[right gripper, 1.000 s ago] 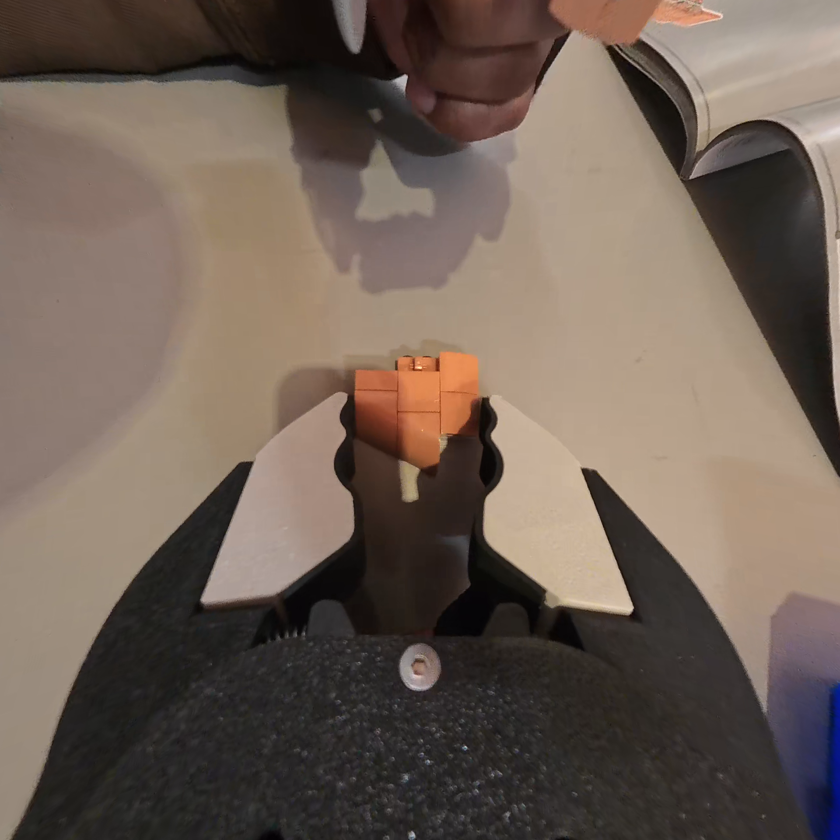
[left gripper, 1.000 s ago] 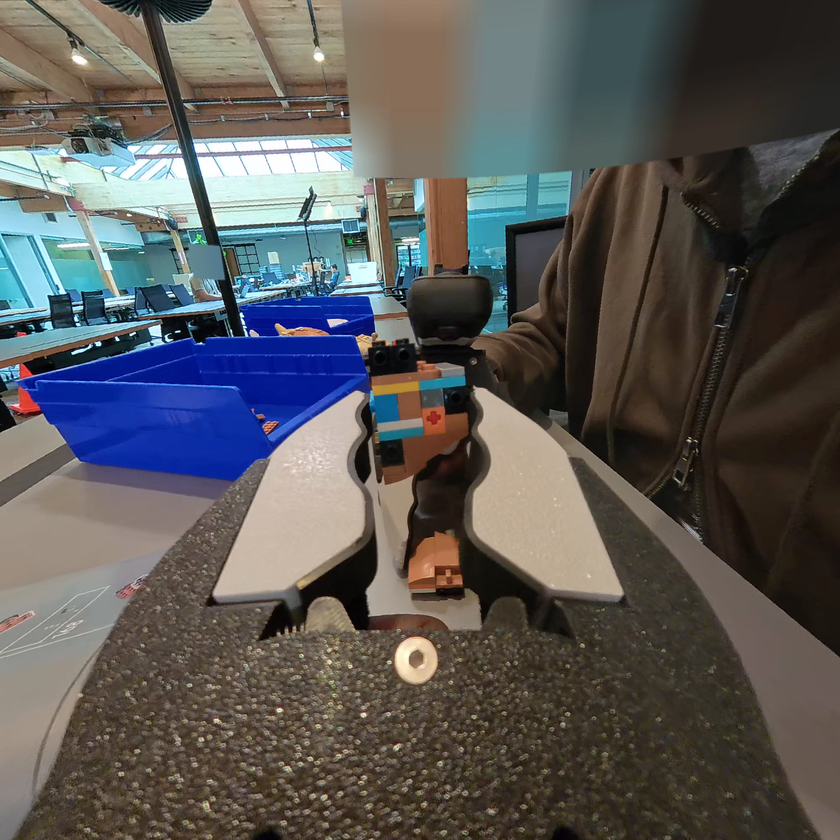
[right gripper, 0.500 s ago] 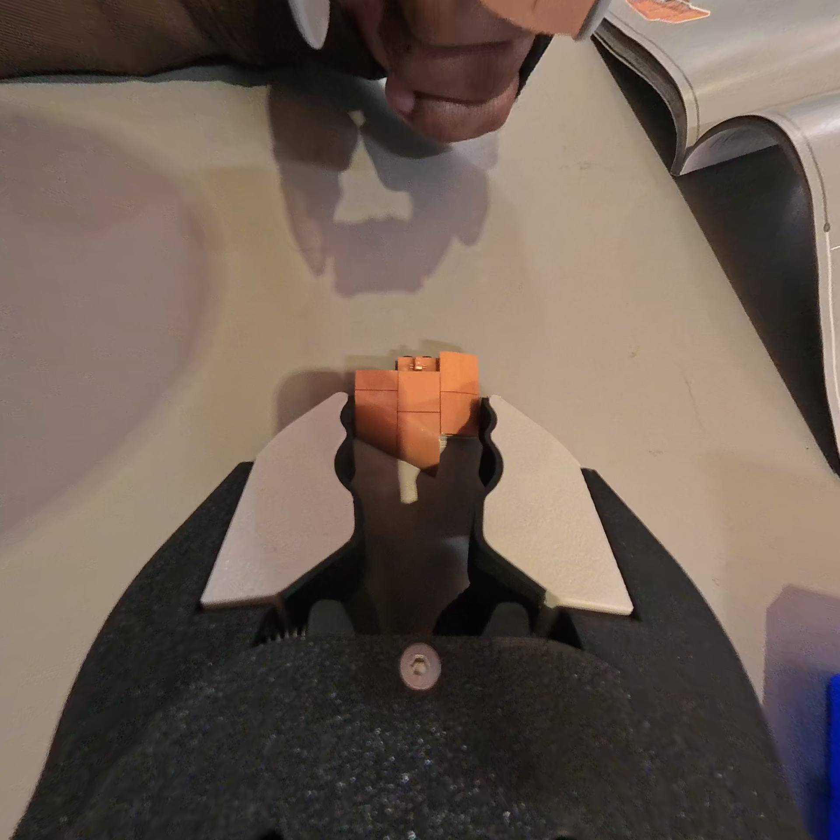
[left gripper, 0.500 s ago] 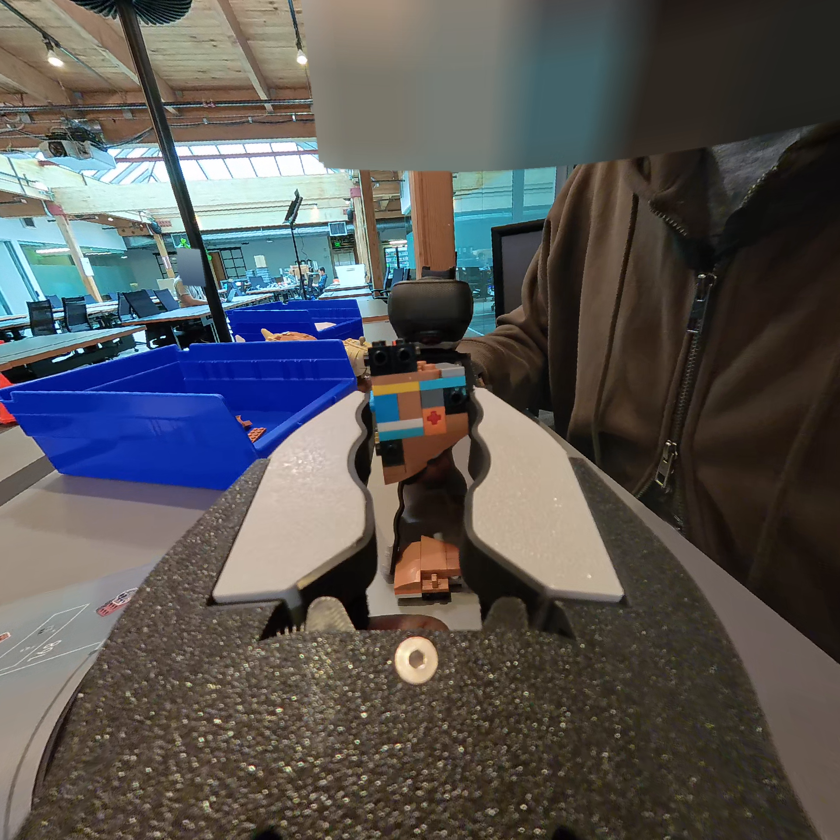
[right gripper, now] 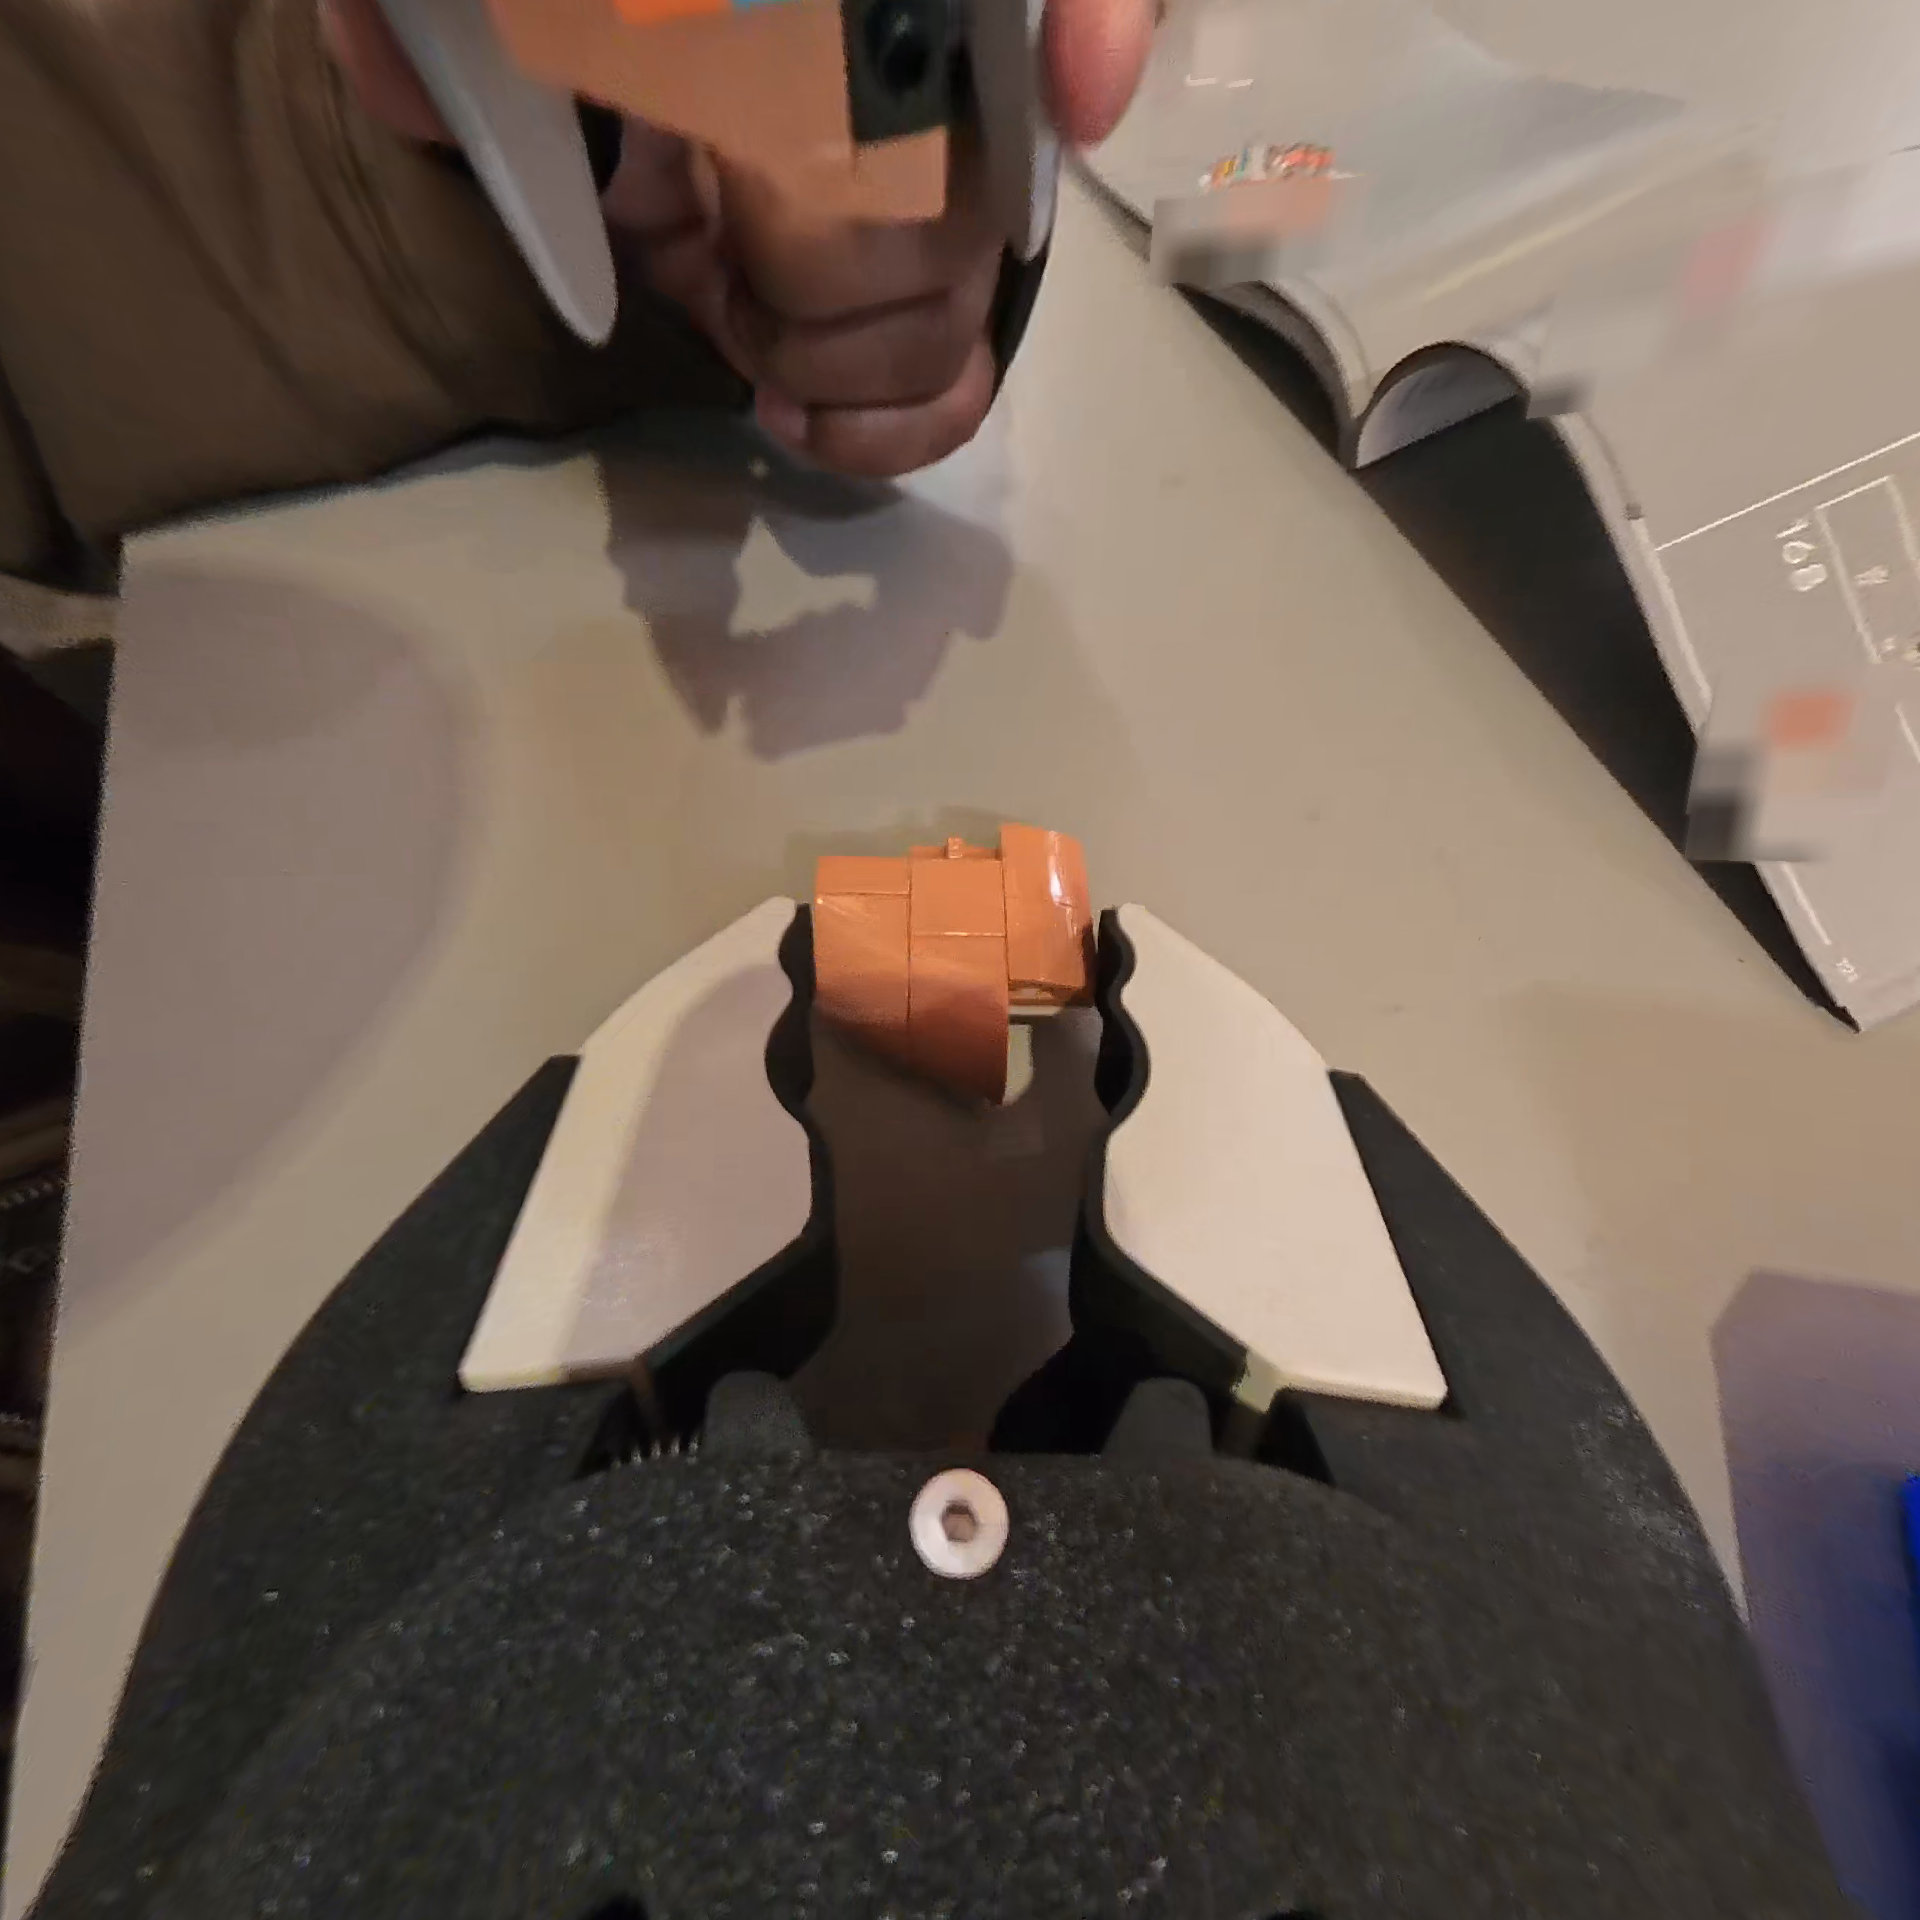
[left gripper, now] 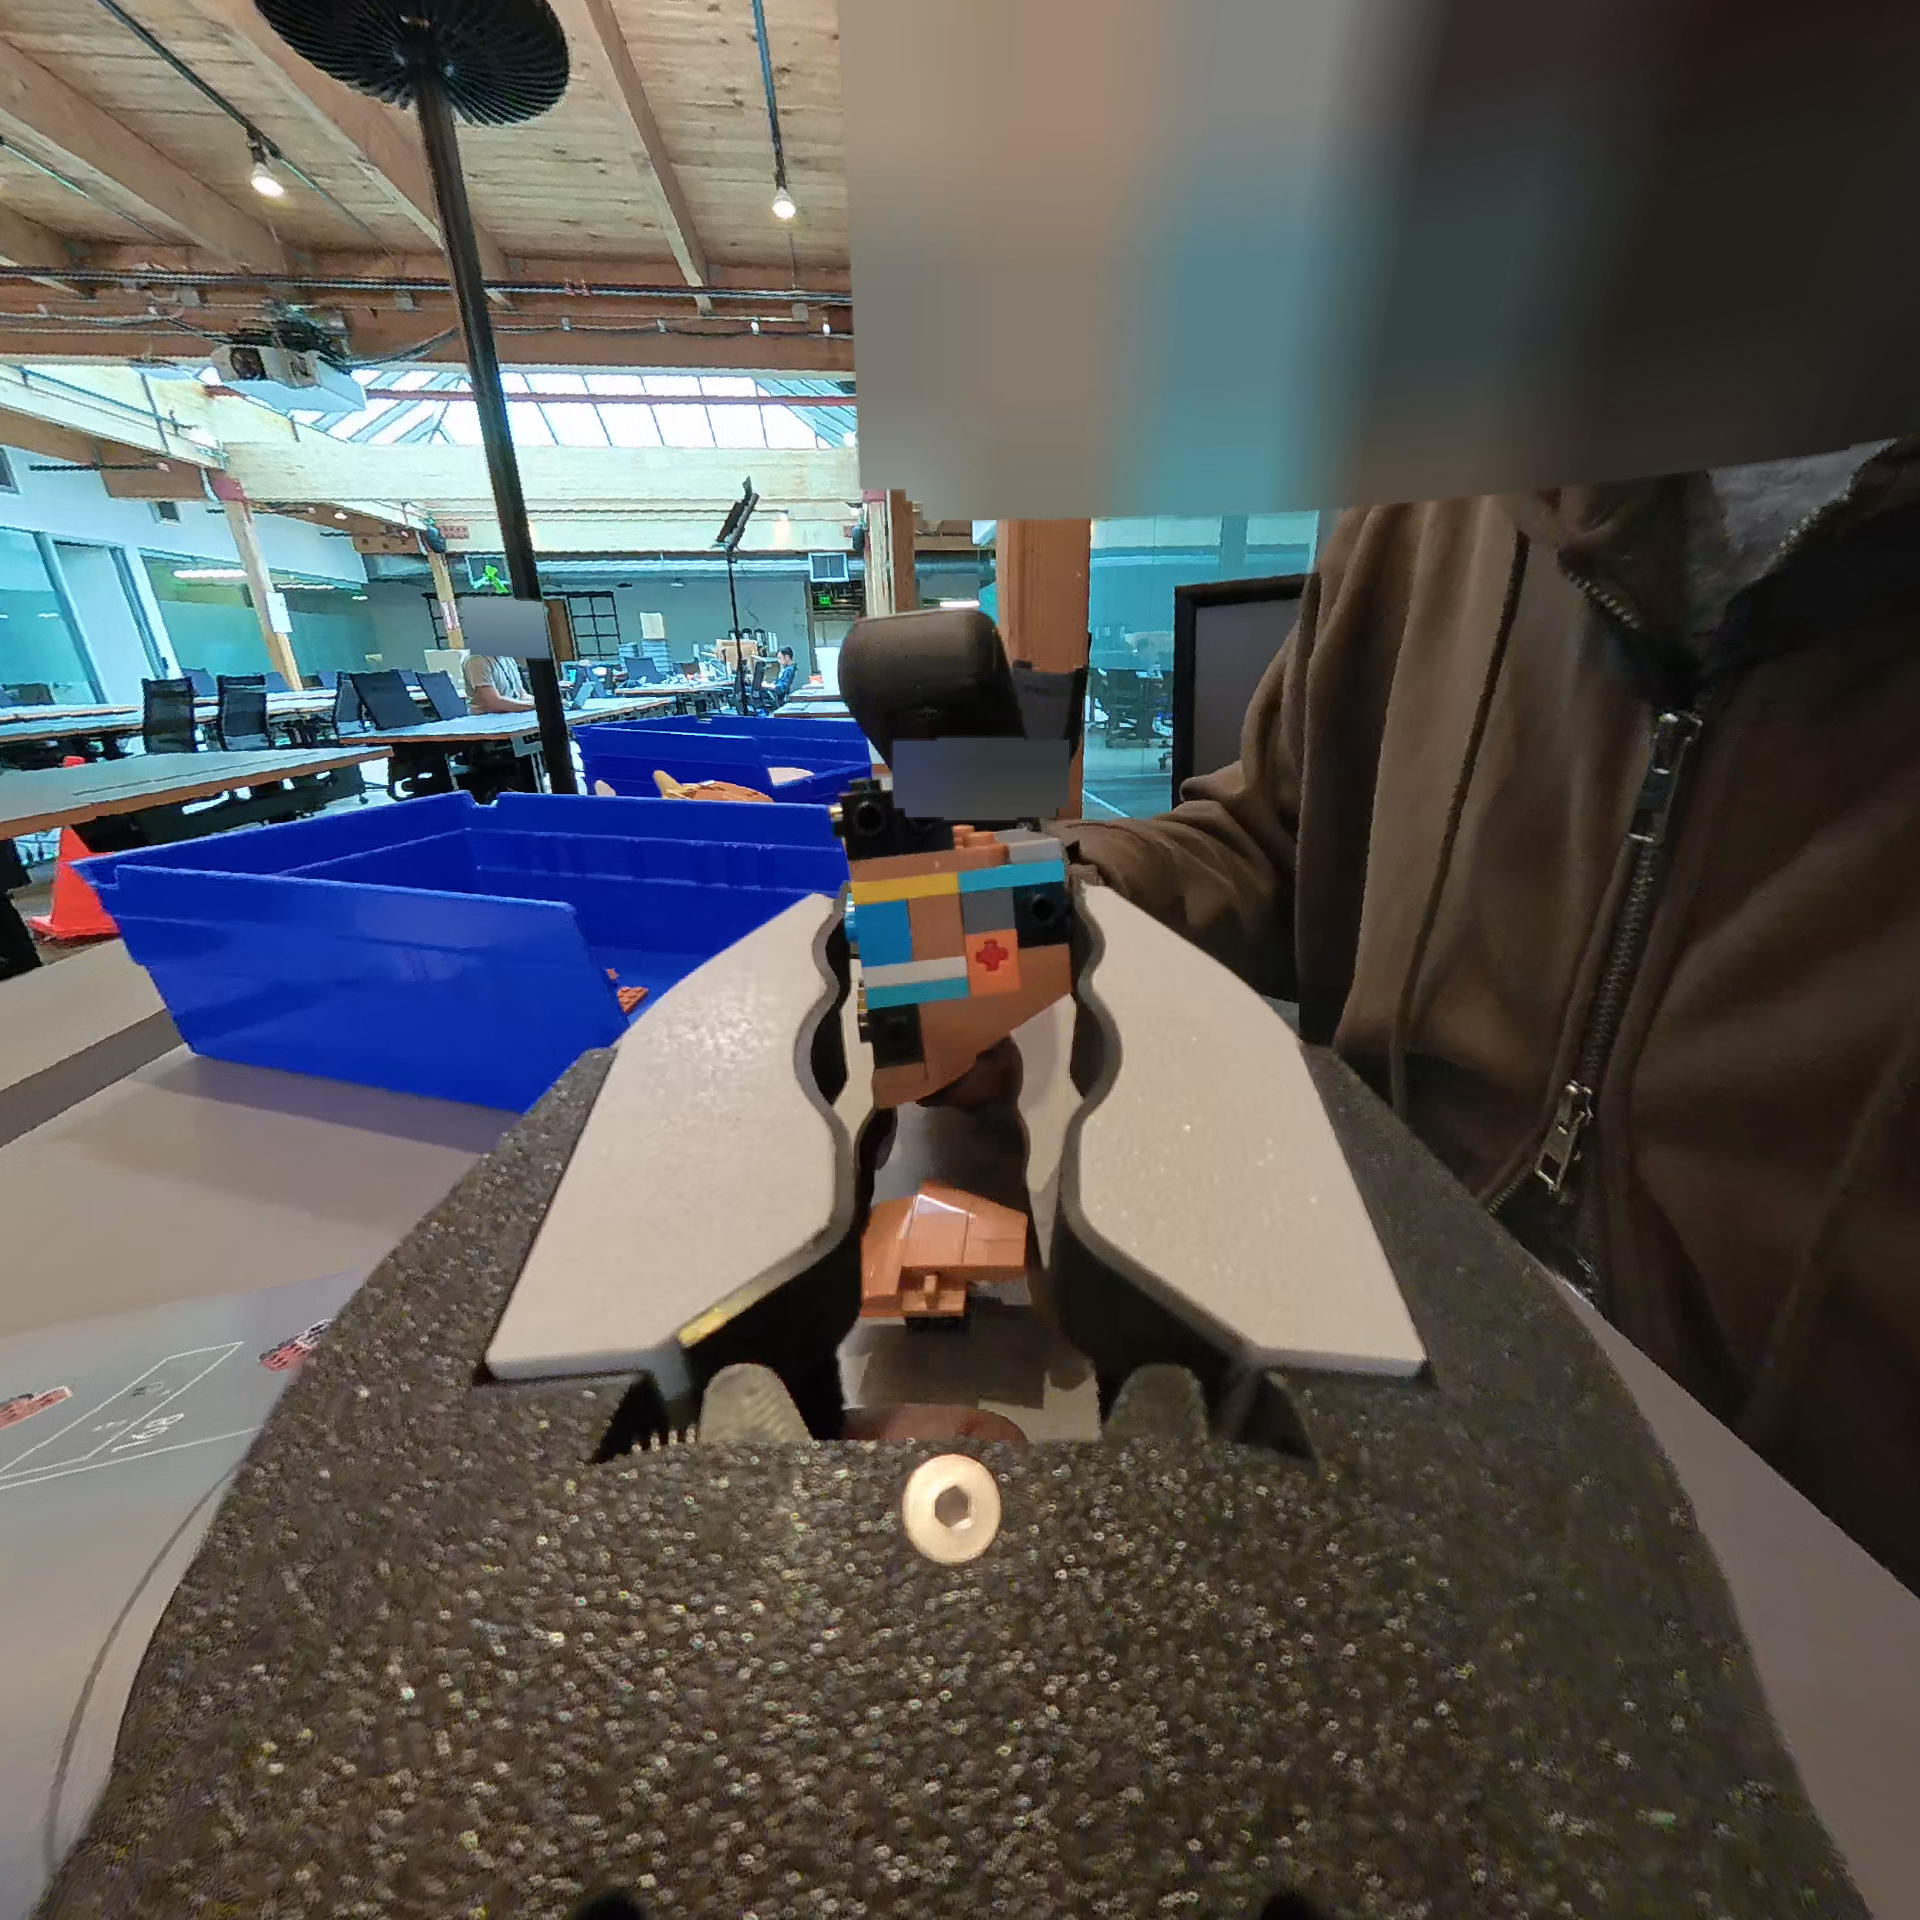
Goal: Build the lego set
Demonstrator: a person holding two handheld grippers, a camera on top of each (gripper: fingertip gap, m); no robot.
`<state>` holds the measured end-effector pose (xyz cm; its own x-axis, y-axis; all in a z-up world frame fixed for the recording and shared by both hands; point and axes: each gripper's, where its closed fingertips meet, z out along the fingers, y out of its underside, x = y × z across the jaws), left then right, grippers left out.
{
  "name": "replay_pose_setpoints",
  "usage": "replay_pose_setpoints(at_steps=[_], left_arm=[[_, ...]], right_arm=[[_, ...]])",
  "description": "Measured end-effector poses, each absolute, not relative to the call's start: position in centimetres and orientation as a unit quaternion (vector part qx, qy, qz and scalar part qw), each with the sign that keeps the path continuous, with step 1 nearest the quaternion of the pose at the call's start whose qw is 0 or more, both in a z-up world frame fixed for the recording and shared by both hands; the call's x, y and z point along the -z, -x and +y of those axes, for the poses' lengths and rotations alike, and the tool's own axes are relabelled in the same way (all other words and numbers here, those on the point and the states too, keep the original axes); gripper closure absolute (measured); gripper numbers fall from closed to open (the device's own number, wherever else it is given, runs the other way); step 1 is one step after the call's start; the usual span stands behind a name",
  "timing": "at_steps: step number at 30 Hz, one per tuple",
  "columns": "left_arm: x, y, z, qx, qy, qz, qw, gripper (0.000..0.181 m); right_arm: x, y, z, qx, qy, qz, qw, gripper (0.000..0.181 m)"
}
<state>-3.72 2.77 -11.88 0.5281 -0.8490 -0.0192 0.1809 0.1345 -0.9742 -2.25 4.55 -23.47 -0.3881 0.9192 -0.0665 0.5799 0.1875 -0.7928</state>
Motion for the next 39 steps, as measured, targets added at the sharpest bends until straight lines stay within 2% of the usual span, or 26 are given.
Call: replay_pose_setpoints(at_steps=[9,16,29,39], left_arm=[[12.3,4.7,5.8,0.44,0.564,0.166,0.678,0.141],[10.7,5.2,6.7,0.536,0.493,0.017,0.686,0.141],[9.3,4.5,6.7,0.486,0.435,-0.1,0.752,0.141],[6.6,2.9,5.5,0.444,0.393,-0.113,0.797,0.141]], right_arm=[[16.7,3.8,7.8,-0.586,0.557,-0.547,0.219,0.13],[11.5,3.9,9.9,-0.726,0.538,-0.389,0.179,0.13],[7.8,4.7,9.2,-0.814,0.504,-0.252,0.139,0.13],[6.2,4.7,8.0,-0.856,0.468,-0.196,0.102,0.13]])
